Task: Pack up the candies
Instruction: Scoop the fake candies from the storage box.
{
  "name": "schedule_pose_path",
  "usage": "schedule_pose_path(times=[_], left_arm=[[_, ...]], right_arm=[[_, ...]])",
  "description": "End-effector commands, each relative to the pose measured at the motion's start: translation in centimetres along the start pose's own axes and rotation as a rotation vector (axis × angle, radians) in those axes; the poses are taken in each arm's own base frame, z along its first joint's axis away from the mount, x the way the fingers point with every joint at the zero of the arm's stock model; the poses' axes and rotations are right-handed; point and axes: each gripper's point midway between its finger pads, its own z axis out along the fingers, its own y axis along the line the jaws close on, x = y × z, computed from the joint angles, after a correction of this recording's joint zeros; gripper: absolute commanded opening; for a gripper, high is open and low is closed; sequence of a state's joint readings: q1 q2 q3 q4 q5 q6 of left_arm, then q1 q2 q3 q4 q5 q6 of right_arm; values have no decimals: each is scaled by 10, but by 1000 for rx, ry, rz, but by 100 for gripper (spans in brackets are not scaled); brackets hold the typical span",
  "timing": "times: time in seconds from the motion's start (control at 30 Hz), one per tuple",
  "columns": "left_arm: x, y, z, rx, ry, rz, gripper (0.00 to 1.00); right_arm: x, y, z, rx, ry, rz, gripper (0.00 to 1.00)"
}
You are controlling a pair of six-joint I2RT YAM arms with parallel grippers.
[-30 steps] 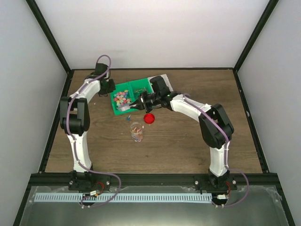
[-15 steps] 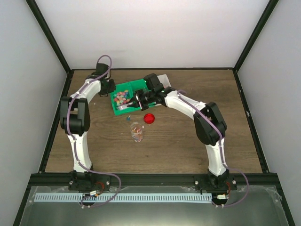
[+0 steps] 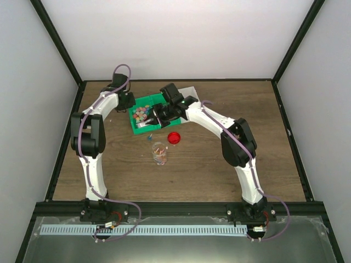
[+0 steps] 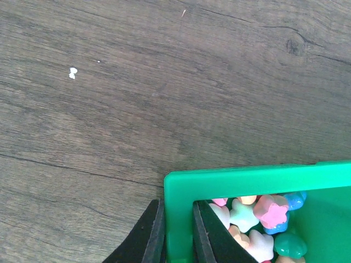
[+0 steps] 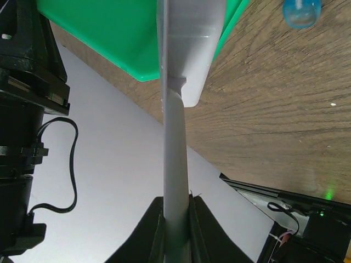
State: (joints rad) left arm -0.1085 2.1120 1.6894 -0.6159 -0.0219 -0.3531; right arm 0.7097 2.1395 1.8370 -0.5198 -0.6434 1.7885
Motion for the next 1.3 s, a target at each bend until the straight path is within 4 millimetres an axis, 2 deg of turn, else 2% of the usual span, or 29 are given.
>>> schedule_pose_path(times=[0.0,0.27,0.57,0.8,0.9,1.07,1.2,1.27], left_arm=[[23,7,17,-36,82,-26,4],[36,3,20,-29,110,-10,4],[41,-2,22,-12,122,3,4],[45,-11,22,-2,124,28,4],[46,-12,22,-3,128,30,4],[45,-13,23,0,127,29,4],[44,-14,22,2,127,30,4],[45,-11,21,-5,128,34,4]], right_arm=[[-5,-35,6,132,-51,84,1],[-41,-43,46,126,-67,90,1],[-60,-64,72,30,0,67,1],[-76,-48,90,-88,15,-13,1],[-80,-37,90,-126,15,-42,1],[-76,-31,74,-132,-20,-71,1],[-81,-42,75,-87,-20,-66,1],[-72,-44,75,-69,-15,-82,1]])
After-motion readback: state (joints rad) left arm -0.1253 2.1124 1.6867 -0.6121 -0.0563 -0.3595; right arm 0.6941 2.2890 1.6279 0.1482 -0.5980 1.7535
